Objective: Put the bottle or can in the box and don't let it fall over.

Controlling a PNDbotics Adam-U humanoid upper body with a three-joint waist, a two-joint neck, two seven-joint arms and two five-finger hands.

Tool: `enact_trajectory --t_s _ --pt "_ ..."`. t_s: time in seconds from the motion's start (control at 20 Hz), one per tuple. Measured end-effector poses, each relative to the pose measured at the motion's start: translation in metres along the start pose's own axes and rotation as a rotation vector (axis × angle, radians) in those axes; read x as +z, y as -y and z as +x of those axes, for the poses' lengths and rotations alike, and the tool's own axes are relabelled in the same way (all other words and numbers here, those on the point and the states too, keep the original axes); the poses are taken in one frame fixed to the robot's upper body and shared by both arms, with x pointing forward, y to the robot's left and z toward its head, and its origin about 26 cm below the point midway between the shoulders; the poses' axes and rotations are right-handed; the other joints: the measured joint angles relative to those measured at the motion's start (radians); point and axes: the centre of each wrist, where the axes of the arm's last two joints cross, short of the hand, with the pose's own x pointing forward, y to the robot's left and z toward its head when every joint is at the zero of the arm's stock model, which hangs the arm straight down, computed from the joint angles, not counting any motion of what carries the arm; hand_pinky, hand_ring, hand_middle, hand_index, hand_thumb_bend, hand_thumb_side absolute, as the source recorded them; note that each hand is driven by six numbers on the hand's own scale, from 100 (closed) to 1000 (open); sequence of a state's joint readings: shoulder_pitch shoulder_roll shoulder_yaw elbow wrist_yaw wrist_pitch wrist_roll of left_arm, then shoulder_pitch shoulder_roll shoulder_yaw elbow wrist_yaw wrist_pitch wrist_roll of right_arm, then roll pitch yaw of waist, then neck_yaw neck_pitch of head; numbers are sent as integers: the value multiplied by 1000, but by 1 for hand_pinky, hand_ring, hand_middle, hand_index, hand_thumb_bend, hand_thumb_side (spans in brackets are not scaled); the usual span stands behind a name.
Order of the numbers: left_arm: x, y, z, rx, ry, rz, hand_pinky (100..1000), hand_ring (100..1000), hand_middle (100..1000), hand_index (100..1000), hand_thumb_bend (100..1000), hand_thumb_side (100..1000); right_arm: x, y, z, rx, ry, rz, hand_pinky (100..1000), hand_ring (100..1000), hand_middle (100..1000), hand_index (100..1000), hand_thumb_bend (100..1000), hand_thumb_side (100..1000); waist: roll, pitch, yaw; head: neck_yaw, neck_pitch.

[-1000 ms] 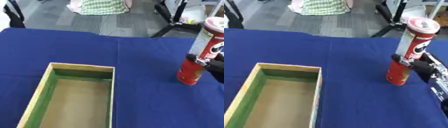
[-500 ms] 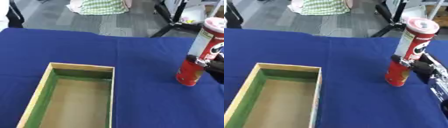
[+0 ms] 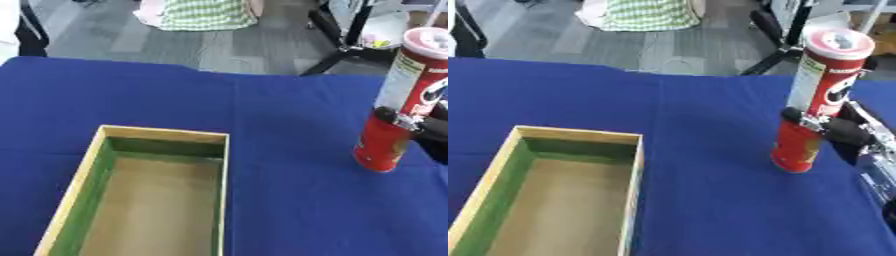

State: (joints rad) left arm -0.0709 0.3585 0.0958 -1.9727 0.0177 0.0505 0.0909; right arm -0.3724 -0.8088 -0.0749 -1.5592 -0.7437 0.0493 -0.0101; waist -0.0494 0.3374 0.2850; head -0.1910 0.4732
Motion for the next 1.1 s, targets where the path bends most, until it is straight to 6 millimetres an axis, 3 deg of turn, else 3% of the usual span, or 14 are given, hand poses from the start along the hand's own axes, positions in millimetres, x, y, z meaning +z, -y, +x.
enact_trajectory --t_s 0.55,1.1 --pt "2 -1 -2 3 -10 -1 988 821 841 829 100 659 -5 -28 39 -43 82 95 976 1000 991 371 656 100 0 -33 -2 0 23" --pt "7 -2 -5 6 -27 -2 989 819 840 828 100 653 -18 -78 87 -94 131 293 974 1000 982 384 537 100 2 -75 5 -14 65"
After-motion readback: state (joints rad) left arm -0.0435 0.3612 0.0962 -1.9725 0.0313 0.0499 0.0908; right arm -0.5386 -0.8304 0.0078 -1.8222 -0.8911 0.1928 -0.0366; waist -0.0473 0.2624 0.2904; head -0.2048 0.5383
